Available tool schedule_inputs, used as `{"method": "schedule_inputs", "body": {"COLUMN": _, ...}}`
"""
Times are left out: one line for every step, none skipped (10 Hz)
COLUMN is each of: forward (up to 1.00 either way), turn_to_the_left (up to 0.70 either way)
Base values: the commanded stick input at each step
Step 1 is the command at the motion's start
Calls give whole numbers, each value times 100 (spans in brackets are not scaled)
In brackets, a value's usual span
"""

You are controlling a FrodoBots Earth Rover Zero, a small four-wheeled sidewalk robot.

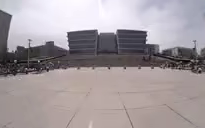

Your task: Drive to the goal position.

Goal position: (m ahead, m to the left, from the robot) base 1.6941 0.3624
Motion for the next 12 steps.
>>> {"method": "schedule_inputs", "body": {"forward": 100, "turn_to_the_left": 0}}
{"method": "schedule_inputs", "body": {"forward": 100, "turn_to_the_left": 0}}
{"method": "schedule_inputs", "body": {"forward": 100, "turn_to_the_left": 0}}
{"method": "schedule_inputs", "body": {"forward": 100, "turn_to_the_left": 0}}
{"method": "schedule_inputs", "body": {"forward": 100, "turn_to_the_left": 0}}
{"method": "schedule_inputs", "body": {"forward": 100, "turn_to_the_left": 0}}
{"method": "schedule_inputs", "body": {"forward": 100, "turn_to_the_left": 0}}
{"method": "schedule_inputs", "body": {"forward": 100, "turn_to_the_left": 0}}
{"method": "schedule_inputs", "body": {"forward": 100, "turn_to_the_left": 0}}
{"method": "schedule_inputs", "body": {"forward": 100, "turn_to_the_left": 0}}
{"method": "schedule_inputs", "body": {"forward": 100, "turn_to_the_left": 0}}
{"method": "schedule_inputs", "body": {"forward": 100, "turn_to_the_left": 0}}
